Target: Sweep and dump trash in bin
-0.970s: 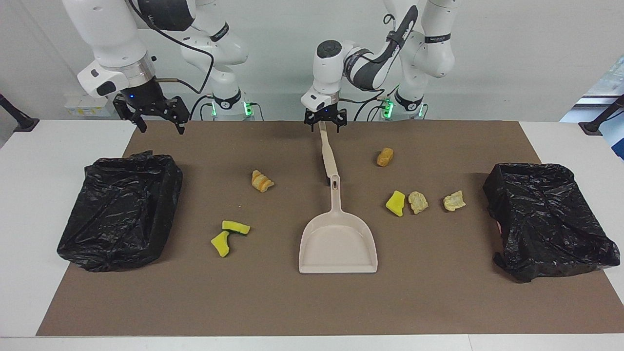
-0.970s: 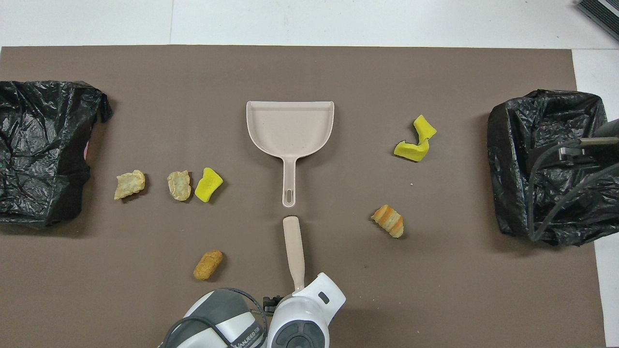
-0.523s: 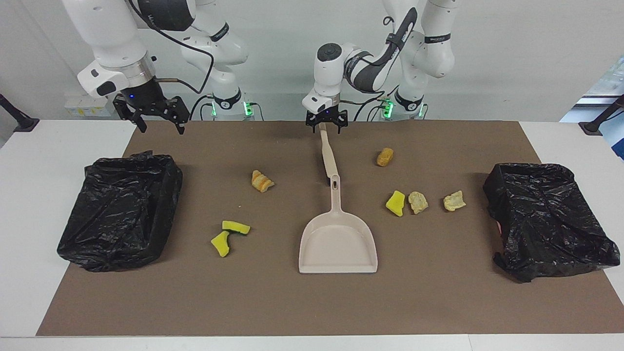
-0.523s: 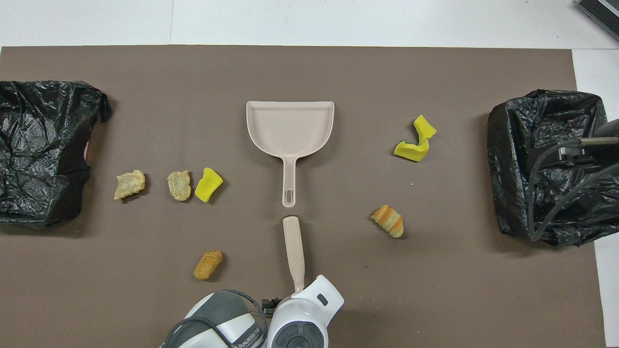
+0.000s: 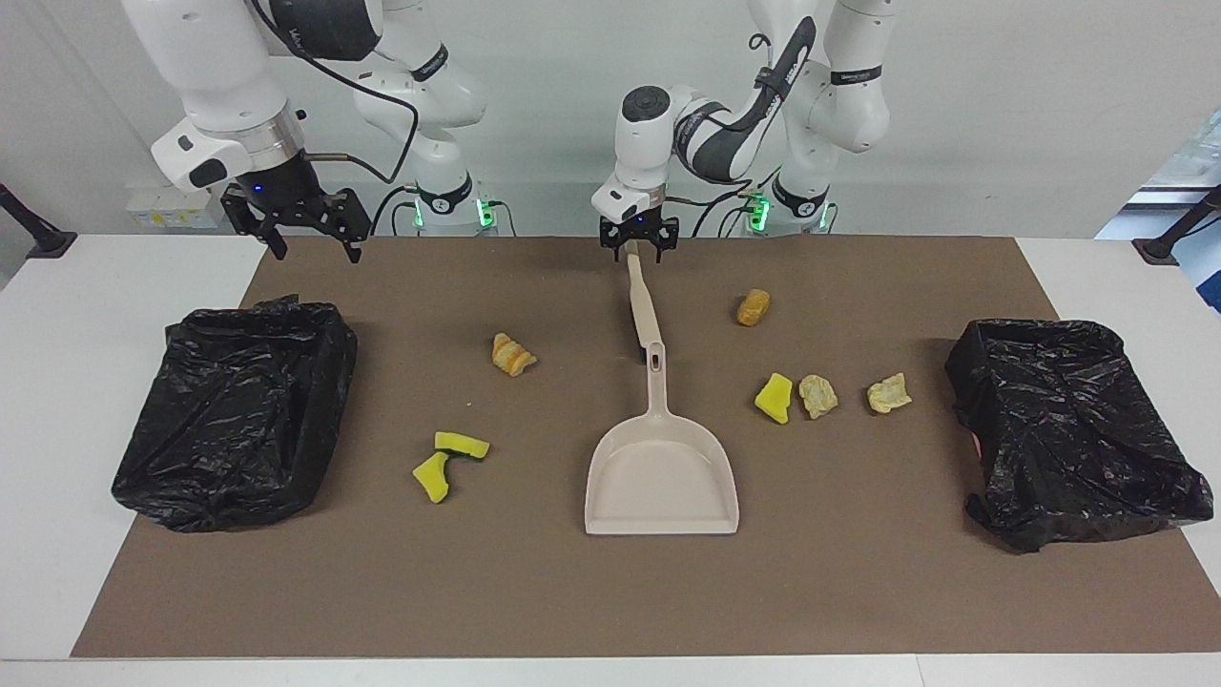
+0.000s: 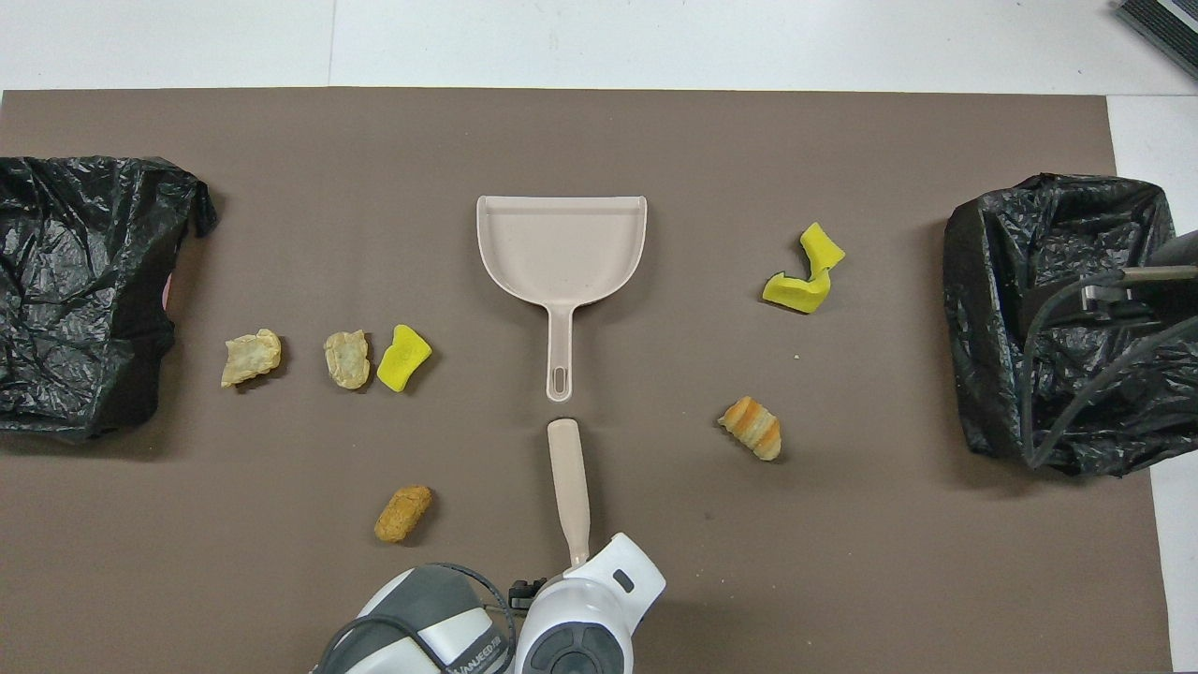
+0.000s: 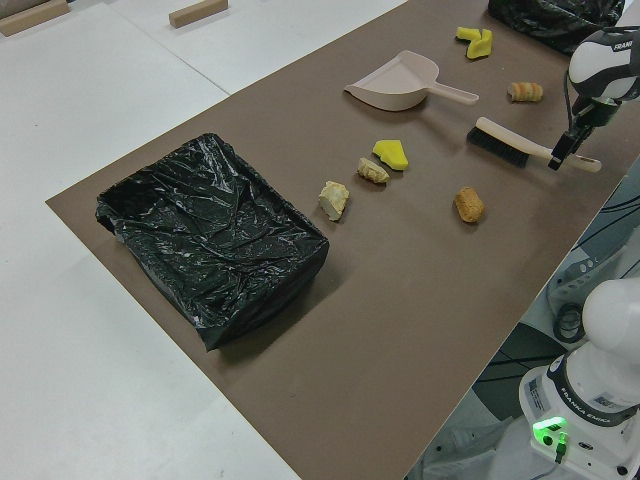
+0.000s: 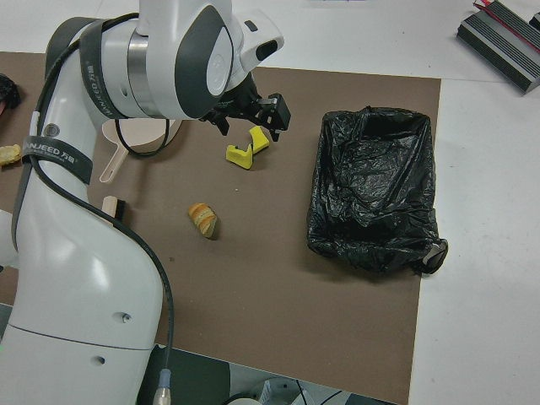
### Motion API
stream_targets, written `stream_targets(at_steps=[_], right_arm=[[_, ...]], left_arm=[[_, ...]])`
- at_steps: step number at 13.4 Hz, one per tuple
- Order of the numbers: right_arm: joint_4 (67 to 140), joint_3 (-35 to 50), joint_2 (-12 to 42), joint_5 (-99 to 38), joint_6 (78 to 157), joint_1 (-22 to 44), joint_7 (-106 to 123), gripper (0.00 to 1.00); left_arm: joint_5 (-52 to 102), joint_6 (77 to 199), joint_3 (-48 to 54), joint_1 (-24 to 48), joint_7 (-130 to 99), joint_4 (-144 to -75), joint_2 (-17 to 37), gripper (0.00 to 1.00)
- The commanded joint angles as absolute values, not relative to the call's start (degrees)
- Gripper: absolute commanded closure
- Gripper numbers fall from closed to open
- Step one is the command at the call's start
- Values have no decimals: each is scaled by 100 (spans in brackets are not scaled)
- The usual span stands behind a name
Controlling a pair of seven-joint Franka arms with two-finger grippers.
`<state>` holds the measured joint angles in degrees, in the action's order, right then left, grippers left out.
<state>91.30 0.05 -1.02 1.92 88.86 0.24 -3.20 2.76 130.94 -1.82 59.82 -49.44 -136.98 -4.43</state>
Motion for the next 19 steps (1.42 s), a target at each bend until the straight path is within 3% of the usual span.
stream_targets(at_steps=[1,3,6,8,10,15,19], right_arm=[[9246,35,-211,79,8938,-53,-202,0],[9246,35,-211,79,8938,-53,-202,0],[9246,35,-211,70,8938,-53,-202,0],[9246,35,-211,79,8938,-53,-193,0],[9246,35,-211,79,8938,-53,-202,0],[9246,35,-211,70,8938,-53,-202,0],[9246,35,-211,79,8938,-53,-193,0]], left_arm=[[378,13228,-272,6126,-4896,-13887,-571,25],[378,13228,-272,6126,-4887,-13887,-571,37],[378,13228,-272,6178,-4887,-13887,-571,42],[378,13228,-272,6170,-4887,-13887,-571,60],[378,13184,-272,6179,-4774,-13878,-571,100],[378,12693,-316,6065,-4412,-13729,-580,100],[378,11544,-334,5679,-4026,-13439,-904,100]])
